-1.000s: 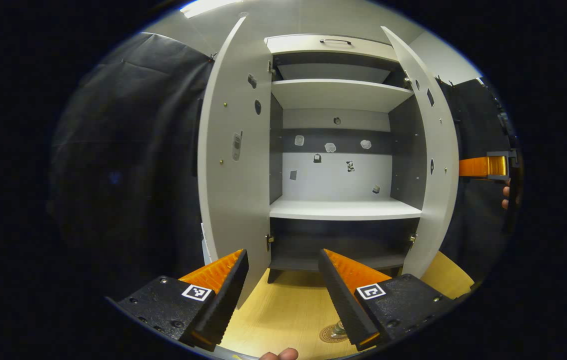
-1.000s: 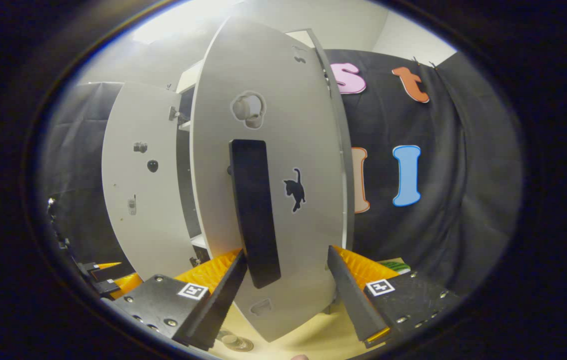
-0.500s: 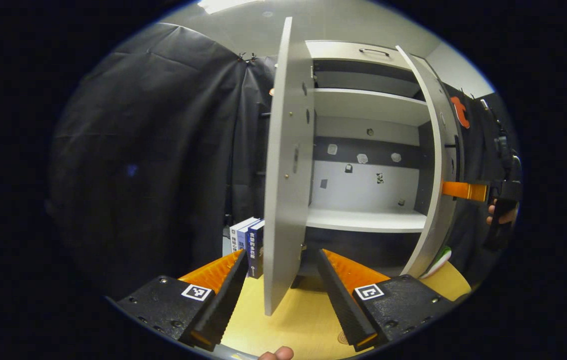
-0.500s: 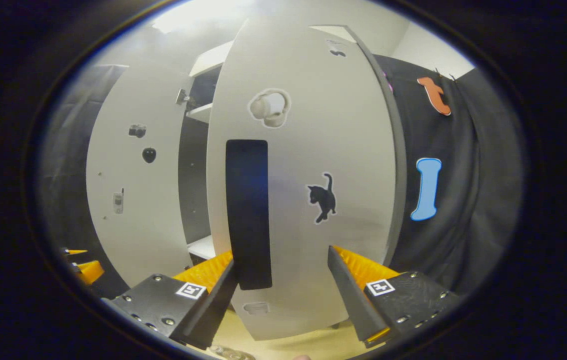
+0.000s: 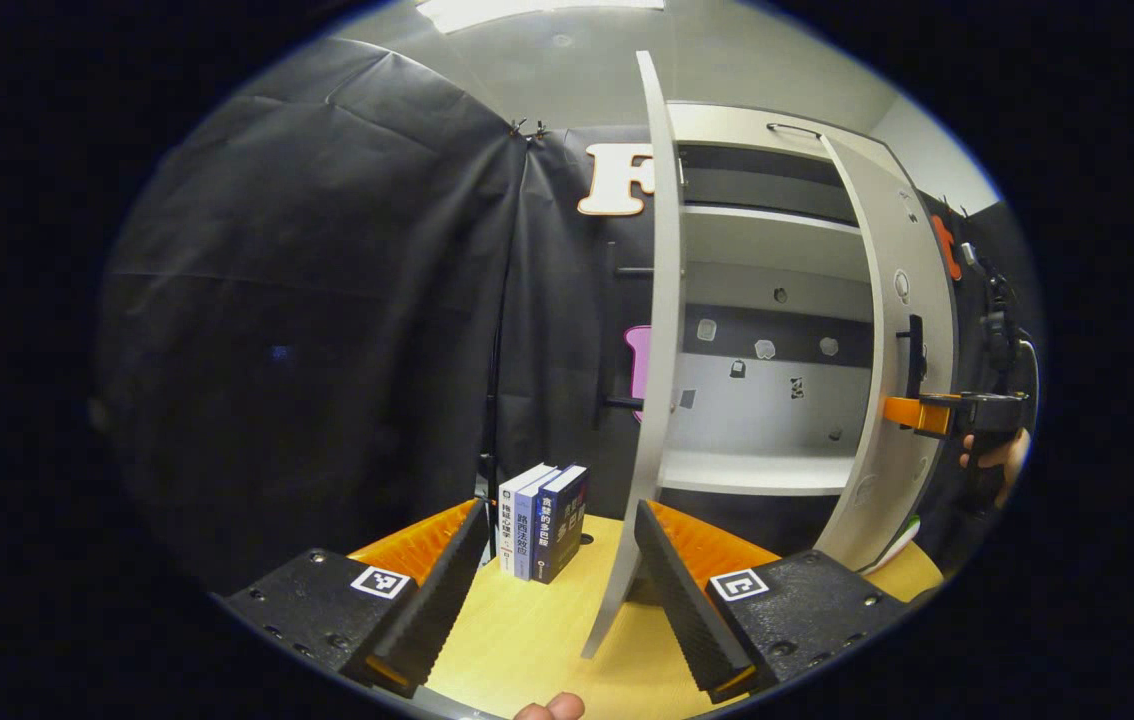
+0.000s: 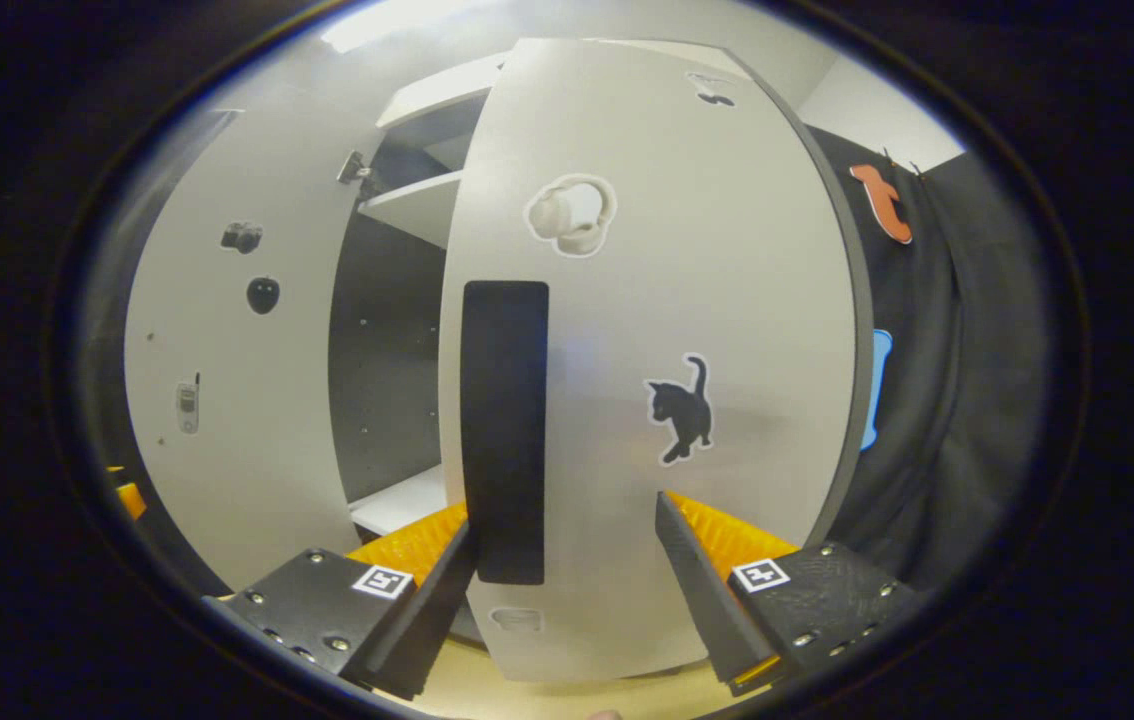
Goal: Grasp the bottle in the cabinet with the left hand and place it on the coaster, then close the right door with the right hand and the left door with the left hand.
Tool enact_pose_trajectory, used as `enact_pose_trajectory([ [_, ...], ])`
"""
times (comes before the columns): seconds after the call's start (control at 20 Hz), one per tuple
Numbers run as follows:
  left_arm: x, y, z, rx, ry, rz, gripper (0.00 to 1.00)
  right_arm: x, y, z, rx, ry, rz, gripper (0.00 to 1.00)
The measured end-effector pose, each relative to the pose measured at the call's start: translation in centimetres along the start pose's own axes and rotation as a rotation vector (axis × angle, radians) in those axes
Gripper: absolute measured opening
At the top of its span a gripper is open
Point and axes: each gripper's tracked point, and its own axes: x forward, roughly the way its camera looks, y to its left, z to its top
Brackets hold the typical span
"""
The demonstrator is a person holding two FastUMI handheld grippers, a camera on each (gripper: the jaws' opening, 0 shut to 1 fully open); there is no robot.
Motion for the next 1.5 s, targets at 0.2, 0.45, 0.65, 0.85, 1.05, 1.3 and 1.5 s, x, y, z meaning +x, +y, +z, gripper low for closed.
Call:
enact_pose_trajectory([
  [0.2, 1.7, 1.5, 0.6, -0.014, 0.001, -0.004, 0.89, 1.8, 0.1, 0.1, -0.008, -0.014, -0.050, 1.00],
  [0.45, 3.8, 2.4, 2.0, -0.048, -0.009, -0.023, 0.93, 3.2, 0.2, 0.1, -0.008, -0.037, -0.147, 0.97],
  [0.65, 5.0, 2.4, 3.3, -0.039, -0.025, -0.055, 0.93, 3.7, 0.2, 0.1, -0.006, -0.047, -0.198, 1.00],
  [0.85, 5.8, 2.2, 4.3, -0.035, -0.034, -0.096, 0.93, 3.9, 0.2, 0.0, -0.004, -0.050, -0.232, 0.97],
  [1.05, 6.3, 1.9, 5.1, -0.023, -0.034, -0.144, 0.93, 4.0, 0.2, 0.1, -0.002, -0.053, -0.240, 0.97],
  [1.3, 6.9, 1.3, 5.6, -0.041, -0.027, -0.204, 0.93, 4.0, 0.2, -0.1, 0.001, -0.047, -0.243, 1.00],
  [1.5, 7.1, 0.6, 5.9, -0.012, -0.034, -0.250, 0.93, 3.8, 0.4, -0.5, 0.002, -0.023, -0.235, 0.97],
])
